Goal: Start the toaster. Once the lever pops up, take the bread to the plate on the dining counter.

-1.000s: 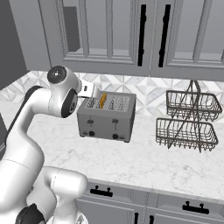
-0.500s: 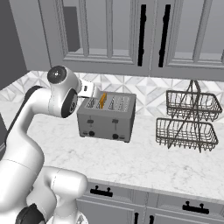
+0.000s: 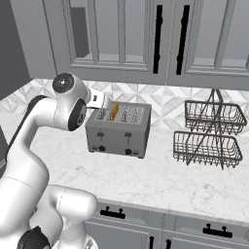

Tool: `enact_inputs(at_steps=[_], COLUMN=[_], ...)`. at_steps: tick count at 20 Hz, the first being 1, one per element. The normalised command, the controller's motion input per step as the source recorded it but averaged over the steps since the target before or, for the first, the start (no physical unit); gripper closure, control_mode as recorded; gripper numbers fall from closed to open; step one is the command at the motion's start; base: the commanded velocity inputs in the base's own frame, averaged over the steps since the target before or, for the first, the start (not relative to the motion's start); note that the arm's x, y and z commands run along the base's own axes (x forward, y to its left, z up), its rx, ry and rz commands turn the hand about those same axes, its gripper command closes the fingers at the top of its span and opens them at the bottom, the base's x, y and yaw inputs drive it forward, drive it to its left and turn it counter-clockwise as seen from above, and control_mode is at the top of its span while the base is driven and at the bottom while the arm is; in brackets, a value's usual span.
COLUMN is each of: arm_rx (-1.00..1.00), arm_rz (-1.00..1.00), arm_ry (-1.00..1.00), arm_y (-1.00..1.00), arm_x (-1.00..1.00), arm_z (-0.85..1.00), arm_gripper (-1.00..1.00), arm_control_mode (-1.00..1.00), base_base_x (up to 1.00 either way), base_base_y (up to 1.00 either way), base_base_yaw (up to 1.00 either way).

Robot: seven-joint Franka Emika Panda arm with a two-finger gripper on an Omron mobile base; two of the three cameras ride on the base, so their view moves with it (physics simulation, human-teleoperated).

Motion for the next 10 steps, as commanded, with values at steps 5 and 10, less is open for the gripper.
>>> enact_inputs(at_steps=[5,10], arm_rx=[0.0,0.0], arm_rz=[0.0,0.0], arm_ry=[0.0,0.0], arm_y=[0.0,0.0], arm_x=[0.0,0.0], arm_z=[0.0,0.0], arm_gripper=[-1.0,-1.0], arm_control_mode=[-1.0,-1.0], base_base_x=[0.0,0.0], base_base_y=[0.0,0.0], base_base_yaw=[0.0,0.0])
